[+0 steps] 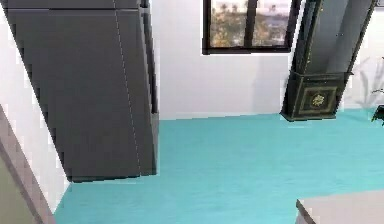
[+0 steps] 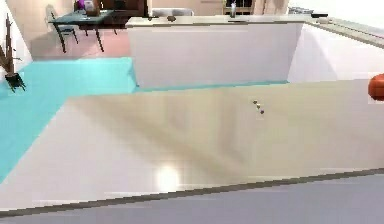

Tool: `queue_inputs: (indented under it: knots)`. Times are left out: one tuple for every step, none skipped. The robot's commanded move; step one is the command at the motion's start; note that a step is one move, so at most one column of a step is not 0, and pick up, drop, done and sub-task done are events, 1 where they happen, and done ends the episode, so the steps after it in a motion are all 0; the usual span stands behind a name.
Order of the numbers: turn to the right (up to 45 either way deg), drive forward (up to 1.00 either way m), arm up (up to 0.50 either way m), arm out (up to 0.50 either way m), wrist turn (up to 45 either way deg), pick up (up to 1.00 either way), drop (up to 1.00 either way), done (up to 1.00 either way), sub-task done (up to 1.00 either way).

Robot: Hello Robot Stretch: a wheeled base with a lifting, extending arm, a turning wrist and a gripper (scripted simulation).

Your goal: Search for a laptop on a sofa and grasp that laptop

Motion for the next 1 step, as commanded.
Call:
queue_inputs:
  knots:
    - [-3.0,0.00,0.00,0.00,0.0,0.00,0.00,0.00,0.00]
